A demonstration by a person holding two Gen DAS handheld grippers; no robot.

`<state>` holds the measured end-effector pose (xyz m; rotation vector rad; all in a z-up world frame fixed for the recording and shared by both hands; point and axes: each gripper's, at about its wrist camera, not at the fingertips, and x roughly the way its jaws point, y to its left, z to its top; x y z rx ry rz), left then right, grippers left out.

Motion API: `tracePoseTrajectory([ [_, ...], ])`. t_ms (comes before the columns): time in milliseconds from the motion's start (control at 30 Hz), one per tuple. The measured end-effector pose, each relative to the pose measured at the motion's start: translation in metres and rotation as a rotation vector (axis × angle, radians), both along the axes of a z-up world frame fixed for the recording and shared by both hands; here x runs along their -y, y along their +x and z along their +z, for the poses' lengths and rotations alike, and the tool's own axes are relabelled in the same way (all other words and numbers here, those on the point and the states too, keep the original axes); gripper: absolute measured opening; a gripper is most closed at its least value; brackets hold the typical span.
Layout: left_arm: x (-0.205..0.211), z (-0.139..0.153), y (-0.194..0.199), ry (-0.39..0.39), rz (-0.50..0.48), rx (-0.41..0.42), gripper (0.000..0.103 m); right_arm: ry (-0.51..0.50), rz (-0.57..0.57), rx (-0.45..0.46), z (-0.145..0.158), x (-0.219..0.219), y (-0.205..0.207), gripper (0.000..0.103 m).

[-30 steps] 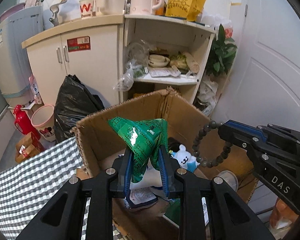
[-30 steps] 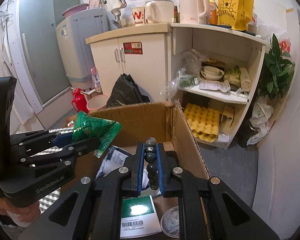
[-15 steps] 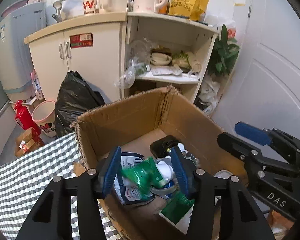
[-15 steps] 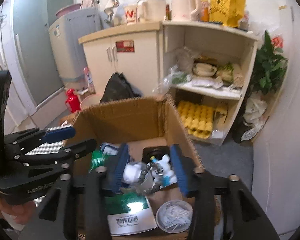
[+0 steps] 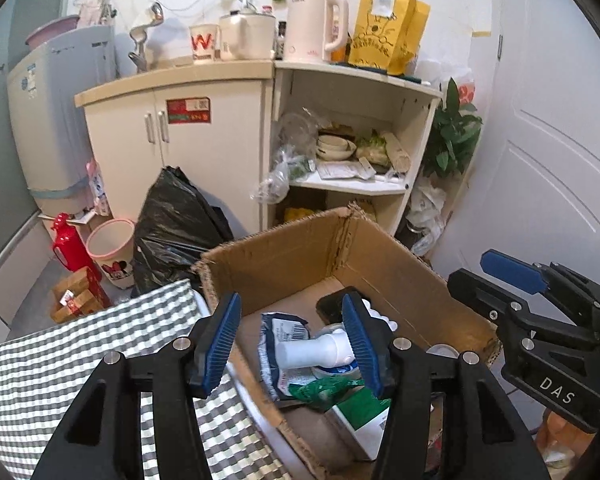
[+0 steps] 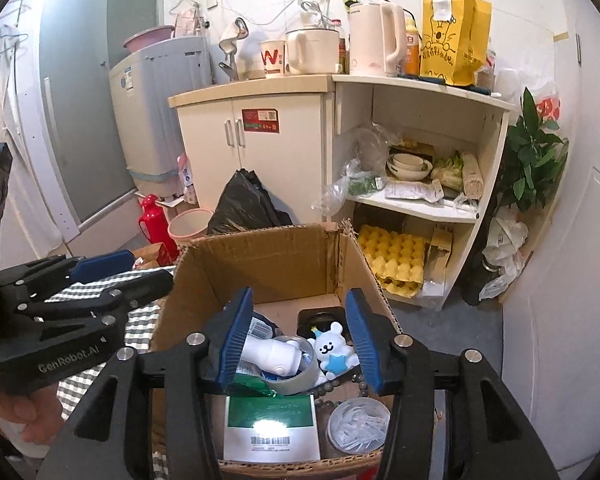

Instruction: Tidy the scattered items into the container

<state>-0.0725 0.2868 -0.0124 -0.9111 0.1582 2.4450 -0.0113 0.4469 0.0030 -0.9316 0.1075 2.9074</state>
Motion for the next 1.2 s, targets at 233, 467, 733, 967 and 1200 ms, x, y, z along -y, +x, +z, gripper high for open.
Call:
tracePoseTrajectory([
  [233, 0.031, 0.016, 0.01, 0.011, 0.059, -0.039, 0.06, 0.008, 0.031, -0.03, 0.011, 0.017, 0.009, 0.059],
  [467, 0.068, 0.027, 0.021, 0.017, 0.128, -0.073, 0.079, 0.004, 0.074, -0.057, 0.017, 0.043, 0.012, 0.078],
  [733, 0.114, 0.038, 0.029, 0.036, 0.217, -0.103, 0.1, -0.001, 0.131, -0.088, 0.029, 0.077, 0.014, 0.103],
  [967, 0.152, 0.046, 0.038, 0.033, 0.298, -0.132, 0.103, 0.0, 0.158, -0.09, 0.032, 0.106, 0.012, 0.103],
  [1200, 0.192, 0.052, 0.043, 0.03, 0.372, -0.145, 0.103, -0.001, 0.197, -0.105, 0.034, 0.135, 0.012, 0.103],
])
